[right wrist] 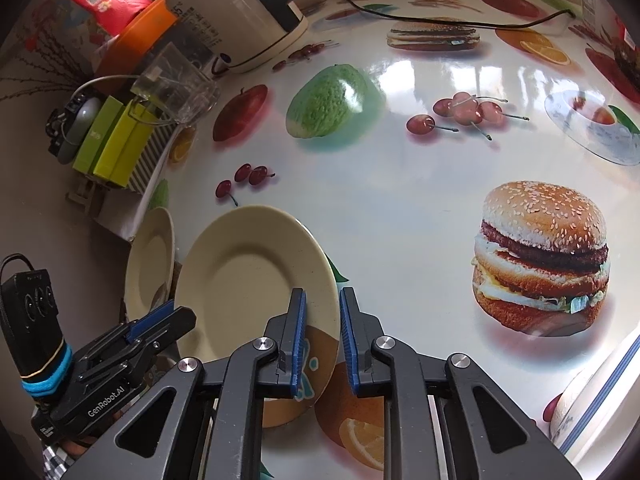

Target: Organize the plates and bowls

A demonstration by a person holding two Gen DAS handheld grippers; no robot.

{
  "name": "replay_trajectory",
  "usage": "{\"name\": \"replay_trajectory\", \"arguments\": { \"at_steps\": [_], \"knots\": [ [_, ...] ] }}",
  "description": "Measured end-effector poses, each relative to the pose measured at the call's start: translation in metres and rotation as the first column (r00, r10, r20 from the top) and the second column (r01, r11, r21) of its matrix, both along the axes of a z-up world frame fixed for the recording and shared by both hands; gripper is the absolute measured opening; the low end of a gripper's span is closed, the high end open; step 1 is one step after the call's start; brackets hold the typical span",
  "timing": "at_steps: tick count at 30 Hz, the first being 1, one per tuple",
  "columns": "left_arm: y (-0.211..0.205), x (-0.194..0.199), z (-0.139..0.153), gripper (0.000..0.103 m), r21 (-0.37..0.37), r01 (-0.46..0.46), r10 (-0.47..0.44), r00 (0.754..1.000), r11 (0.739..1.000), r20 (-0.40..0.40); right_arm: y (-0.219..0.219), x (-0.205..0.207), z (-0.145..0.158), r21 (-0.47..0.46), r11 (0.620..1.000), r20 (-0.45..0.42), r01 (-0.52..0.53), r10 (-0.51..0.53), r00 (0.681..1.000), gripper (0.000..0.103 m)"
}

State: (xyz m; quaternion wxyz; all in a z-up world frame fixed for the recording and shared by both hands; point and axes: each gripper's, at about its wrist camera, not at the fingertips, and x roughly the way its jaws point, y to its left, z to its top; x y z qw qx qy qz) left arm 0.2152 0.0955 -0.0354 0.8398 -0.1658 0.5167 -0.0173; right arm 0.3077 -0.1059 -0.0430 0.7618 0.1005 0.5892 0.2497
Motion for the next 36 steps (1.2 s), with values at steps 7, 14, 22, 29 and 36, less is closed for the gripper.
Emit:
{"name": "replay_trajectory", "arguments": {
  "at_steps": [7, 14, 22, 29, 36],
  "knots": [
    [-0.002, 0.001, 0.0, 0.031, 0.005, -0.001, 0.001, 1.0, 1.0, 0.0, 0.0, -0.001, 0.002, -0.001, 1.0, -0.001, 0.013, -0.013, 1.0, 0.017],
    [-0.004, 0.003, 0.003, 0.031, 0.0, 0.002, -0.002, 1.0, 1.0, 0.005, -0.003, -0.001, 0.006, -0.004, 0.999, 0.012, 0.037, -0.037, 0.999, 0.017],
    [-0.006, 0.0, 0.012, 0.031, 0.004, 0.006, -0.006, 1.0, 1.0, 0.025, -0.007, -0.005, 0.012, 0.001, 0.999, 0.028, 0.048, -0.048, 0.998, 0.017],
    [-0.005, -0.009, 0.021, 0.031, 0.009, 0.004, -0.004, 0.999, 1.0, 0.041, -0.007, -0.013, 0.022, 0.004, 0.999, 0.049, 0.042, -0.042, 0.998, 0.017],
    [-0.002, -0.02, 0.032, 0.031, 0.012, -0.004, 0.003, 0.998, 1.0, 0.065, -0.004, -0.023, 0.034, 0.009, 1.0, 0.063, 0.029, -0.03, 0.998, 0.017]
  ]
}}
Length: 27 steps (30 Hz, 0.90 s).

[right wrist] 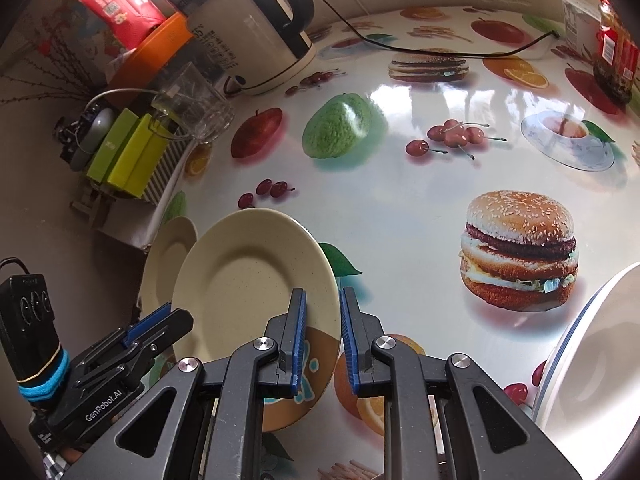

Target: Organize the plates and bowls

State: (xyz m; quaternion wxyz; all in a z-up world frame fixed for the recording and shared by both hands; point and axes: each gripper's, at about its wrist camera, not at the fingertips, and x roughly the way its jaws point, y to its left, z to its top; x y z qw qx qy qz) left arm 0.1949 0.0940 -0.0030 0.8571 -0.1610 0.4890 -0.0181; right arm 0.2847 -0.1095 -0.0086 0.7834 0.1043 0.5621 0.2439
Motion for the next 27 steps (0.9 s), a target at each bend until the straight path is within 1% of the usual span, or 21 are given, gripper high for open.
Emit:
{"name": "replay_trajectory", "arguments": {
  "at_steps": [12, 27],
  "knots": [
    [0.01, -0.027, 0.012, 0.031, 0.006, -0.024, 0.024, 0.999, 1.0, 0.021, 0.01, -0.027, 0.014, 0.007, 1.0, 0.019, -0.026, 0.026, 0.999, 0.017],
    [0.025, -0.061, 0.01, 0.031, 0.009, -0.062, 0.062, 0.998, 0.998, 0.012, 0.027, -0.057, 0.01, 0.012, 0.998, 0.001, -0.064, 0.064, 0.998, 0.017]
  ]
}}
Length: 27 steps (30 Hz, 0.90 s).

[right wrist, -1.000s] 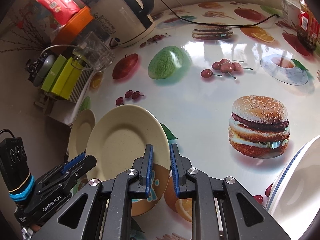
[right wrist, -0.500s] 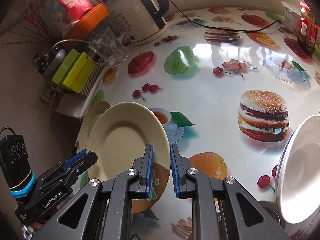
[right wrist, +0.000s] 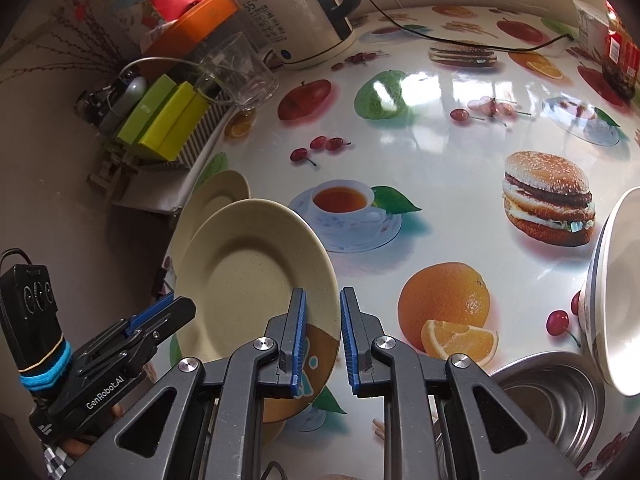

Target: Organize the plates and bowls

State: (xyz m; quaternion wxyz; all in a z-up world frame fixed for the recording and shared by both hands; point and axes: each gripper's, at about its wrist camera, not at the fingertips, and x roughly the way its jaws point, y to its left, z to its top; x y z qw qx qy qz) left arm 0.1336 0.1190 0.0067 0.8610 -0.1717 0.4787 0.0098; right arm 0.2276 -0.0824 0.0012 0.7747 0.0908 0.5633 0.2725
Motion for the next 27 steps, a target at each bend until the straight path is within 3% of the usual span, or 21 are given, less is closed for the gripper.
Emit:
{"name": "replay_trajectory", "arguments": {
  "at_steps": [27],
  "knots": [
    [0.024, -0.046, -0.026, 0.031, -0.011, -0.079, 0.078, 0.995, 0.997, -0.069, 0.031, -0.037, -0.026, -0.019, 0.997, -0.059, -0.078, 0.077, 0.995, 0.017]
  ]
}}
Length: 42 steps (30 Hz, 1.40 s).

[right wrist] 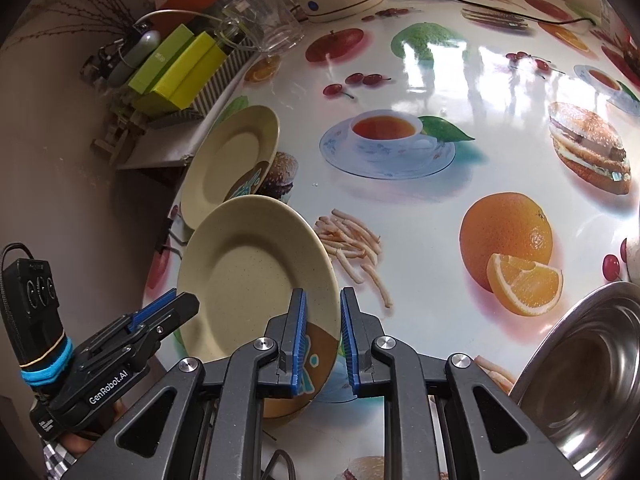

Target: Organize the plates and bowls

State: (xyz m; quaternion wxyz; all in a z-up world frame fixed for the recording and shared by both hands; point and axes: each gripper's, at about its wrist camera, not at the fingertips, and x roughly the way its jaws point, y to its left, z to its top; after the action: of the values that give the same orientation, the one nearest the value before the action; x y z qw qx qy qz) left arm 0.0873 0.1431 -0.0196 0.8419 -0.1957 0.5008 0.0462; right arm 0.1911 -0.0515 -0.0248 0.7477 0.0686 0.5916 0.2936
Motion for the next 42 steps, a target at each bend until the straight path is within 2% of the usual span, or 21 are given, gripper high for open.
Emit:
{"name": "replay_trajectory", "arguments": {
  "at_steps": [18, 42],
  "knots": [
    [0.006, -0.015, -0.007, 0.031, -0.003, -0.022, 0.021, 1.0, 1.0, -0.019, 0.006, -0.01, -0.011, -0.015, 1.0, -0.019, -0.021, 0.021, 1.0, 0.017],
    [0.008, -0.019, -0.009, 0.031, -0.009, -0.034, 0.034, 0.999, 0.999, -0.028, 0.014, -0.016, -0.013, -0.042, 0.999, 0.007, -0.03, 0.03, 1.0, 0.02]
  ]
}}
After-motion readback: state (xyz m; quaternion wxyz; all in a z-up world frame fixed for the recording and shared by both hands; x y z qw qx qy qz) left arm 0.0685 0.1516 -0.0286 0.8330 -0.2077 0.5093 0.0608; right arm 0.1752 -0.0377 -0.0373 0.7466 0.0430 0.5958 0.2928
